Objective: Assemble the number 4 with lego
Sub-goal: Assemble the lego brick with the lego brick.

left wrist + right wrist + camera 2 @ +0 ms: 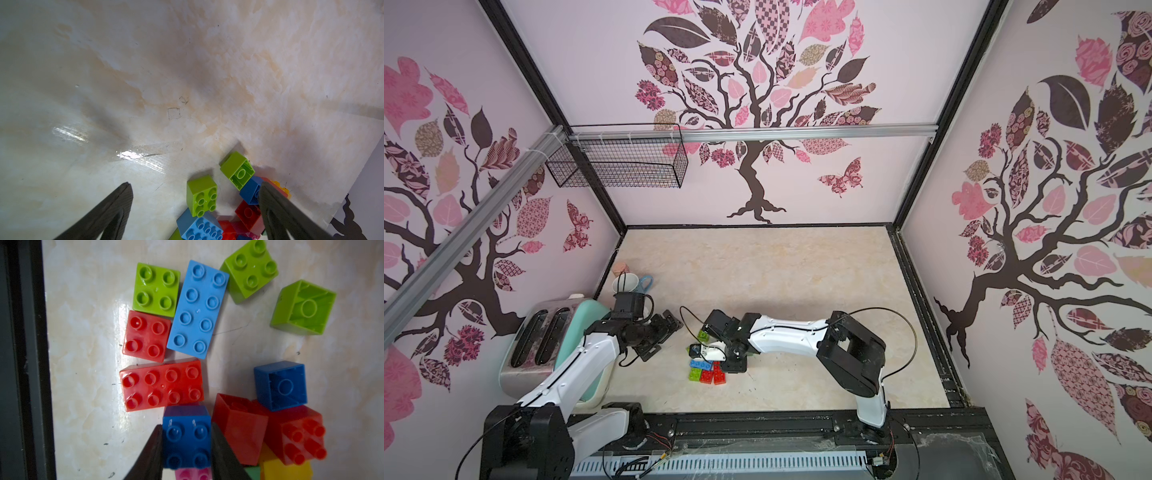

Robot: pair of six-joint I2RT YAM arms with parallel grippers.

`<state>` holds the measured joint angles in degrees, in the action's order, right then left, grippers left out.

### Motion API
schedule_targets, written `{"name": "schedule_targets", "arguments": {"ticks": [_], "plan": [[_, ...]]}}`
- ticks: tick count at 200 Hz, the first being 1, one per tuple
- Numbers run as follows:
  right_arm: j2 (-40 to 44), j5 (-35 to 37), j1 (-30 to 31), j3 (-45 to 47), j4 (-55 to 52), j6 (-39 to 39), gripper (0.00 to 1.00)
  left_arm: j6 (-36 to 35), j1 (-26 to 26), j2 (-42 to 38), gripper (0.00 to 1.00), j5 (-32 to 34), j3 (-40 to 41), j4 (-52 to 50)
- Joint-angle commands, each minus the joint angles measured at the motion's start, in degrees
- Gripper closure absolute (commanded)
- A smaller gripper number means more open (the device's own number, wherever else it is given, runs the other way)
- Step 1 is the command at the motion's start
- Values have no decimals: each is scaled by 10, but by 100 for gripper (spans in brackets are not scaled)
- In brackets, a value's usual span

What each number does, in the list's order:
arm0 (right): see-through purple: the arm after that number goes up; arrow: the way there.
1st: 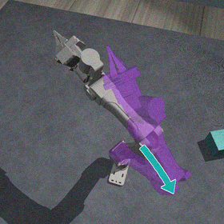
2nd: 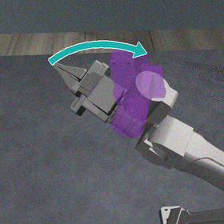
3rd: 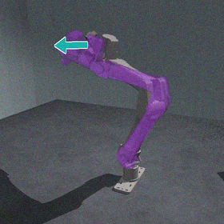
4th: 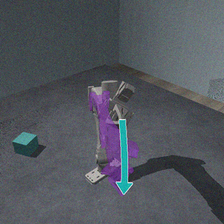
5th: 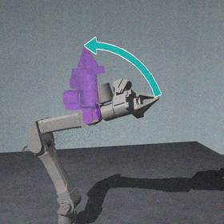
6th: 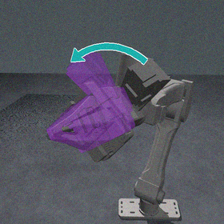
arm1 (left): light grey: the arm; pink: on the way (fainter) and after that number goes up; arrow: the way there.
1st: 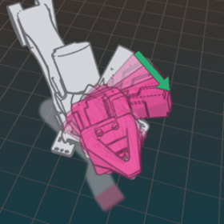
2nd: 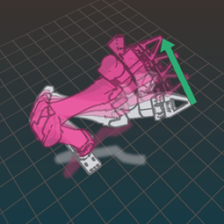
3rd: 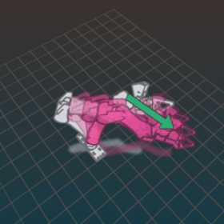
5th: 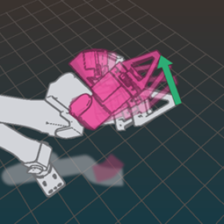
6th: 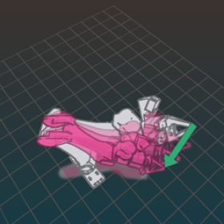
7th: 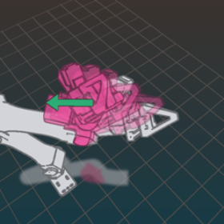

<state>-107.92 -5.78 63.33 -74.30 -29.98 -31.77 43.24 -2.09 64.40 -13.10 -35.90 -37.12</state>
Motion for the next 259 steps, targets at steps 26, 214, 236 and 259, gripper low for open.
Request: {"name": "schedule_targets", "arguments": {"ticks": [26,214,236,259], "plan": [[-10,-6,-8,26,-8,-13,100,-9,-1,-2,2,7,-15,-3],[-6,-30,-30,109,25,-67,100,-12,-1,3,2,12,-18,-8],[-10,-40,-35,128,32,-53,100,-12,-1,3,2,13,-19,-9],[-5,-35,-44,143,39,-48,100,-12,-1,6,2,13,-19,-9]]}}
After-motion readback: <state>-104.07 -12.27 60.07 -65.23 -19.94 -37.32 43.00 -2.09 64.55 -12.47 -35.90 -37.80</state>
